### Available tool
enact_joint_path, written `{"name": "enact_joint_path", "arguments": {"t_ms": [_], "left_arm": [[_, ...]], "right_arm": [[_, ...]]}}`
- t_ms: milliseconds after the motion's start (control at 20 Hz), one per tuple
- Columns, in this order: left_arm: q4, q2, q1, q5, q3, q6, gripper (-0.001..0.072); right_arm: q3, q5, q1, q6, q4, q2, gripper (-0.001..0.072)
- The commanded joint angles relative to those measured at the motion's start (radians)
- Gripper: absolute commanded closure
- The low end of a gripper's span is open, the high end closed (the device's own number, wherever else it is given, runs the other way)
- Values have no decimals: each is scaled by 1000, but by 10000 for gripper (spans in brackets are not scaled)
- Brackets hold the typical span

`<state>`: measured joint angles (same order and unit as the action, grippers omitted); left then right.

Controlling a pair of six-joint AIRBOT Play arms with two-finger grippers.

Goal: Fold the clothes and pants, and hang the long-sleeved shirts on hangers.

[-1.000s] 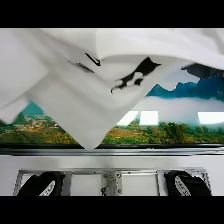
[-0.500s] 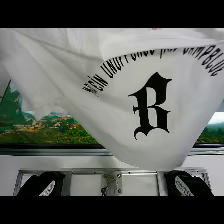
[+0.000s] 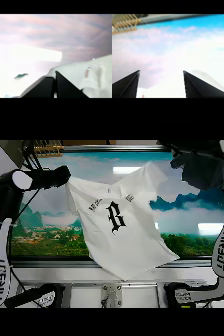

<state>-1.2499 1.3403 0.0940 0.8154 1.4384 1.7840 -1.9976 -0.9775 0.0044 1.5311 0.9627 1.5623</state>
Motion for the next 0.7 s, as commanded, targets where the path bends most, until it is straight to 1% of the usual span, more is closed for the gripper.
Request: {"name": "enact_joint_path", "arguments": {"t_ms": [0,50,100,200,250,350,450,550,650], "left_arm": [[-5,199,-82,-6,-11,3,699],[-7,230,-105,29,-11,3,699],[-6,257,-132,69,-11,3,699],[-7,298,-181,146,-11,2,699],[-6,312,-201,177,-11,1,699],[-7,330,-233,217,-11,1,699],[-7,336,-248,235,-11,1,699],[-7,335,-248,241,-11,1,699],[-7,335,-244,248,-11,0,699]], "right_arm": [[-2,-48,-30,-17,-30,106,121],[-2,-86,-55,-26,-21,95,121],[-1,-140,-80,-61,2,82,121],[16,-290,-126,-108,84,54,121],[53,-372,-147,-127,129,35,121],[190,-468,-185,-161,192,-14,121],[407,-451,-226,-182,205,-81,121],[660,-369,-260,-202,205,-151,121],[900,-305,-280,-267,204,-197,121]]}}
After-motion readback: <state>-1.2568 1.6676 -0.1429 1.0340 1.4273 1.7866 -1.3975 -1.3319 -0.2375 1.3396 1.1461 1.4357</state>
